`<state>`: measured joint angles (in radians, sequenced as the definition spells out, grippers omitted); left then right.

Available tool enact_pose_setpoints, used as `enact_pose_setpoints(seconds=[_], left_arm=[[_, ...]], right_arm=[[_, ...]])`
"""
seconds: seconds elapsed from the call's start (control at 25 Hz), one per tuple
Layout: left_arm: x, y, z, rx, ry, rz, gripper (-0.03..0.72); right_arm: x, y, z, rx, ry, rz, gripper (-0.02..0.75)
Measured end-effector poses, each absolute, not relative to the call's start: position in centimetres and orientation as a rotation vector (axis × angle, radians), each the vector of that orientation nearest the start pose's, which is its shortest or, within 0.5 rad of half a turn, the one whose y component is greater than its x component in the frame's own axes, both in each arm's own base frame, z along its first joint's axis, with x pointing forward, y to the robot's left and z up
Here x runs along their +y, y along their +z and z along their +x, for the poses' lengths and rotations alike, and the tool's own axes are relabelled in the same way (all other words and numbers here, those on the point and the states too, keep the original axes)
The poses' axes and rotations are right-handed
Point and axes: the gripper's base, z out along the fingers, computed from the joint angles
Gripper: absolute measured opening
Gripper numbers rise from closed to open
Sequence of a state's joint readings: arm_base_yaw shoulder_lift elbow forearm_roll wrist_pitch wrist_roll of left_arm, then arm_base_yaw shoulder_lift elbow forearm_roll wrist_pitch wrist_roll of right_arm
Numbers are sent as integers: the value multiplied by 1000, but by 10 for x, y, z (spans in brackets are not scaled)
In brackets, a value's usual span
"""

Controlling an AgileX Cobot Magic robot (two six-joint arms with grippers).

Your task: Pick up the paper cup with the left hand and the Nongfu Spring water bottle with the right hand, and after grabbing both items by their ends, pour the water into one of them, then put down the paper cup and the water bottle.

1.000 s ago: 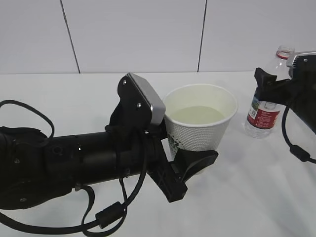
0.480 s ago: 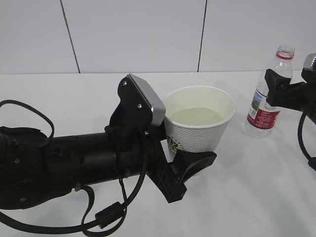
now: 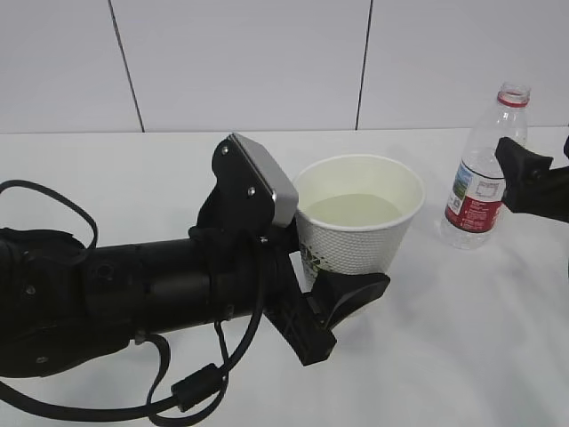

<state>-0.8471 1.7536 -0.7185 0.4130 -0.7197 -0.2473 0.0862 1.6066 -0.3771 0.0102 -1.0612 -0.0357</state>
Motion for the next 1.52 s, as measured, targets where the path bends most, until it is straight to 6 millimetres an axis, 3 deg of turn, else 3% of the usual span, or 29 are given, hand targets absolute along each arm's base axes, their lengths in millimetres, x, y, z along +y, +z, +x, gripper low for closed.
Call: enact_pose_setpoints(seconds=[0.36, 1.04, 1.52], left_arm=[[-269, 179, 206, 1614, -782, 1014, 540], [-263, 182, 218, 1647, -691, 867, 540], [-235, 182, 248, 1686, -600, 753, 540]], right_arm=[[22, 173, 241, 1678, 52, -108, 618], [23, 175, 239, 1674, 69, -112, 596], [23, 175, 239, 1675, 76, -104, 596]])
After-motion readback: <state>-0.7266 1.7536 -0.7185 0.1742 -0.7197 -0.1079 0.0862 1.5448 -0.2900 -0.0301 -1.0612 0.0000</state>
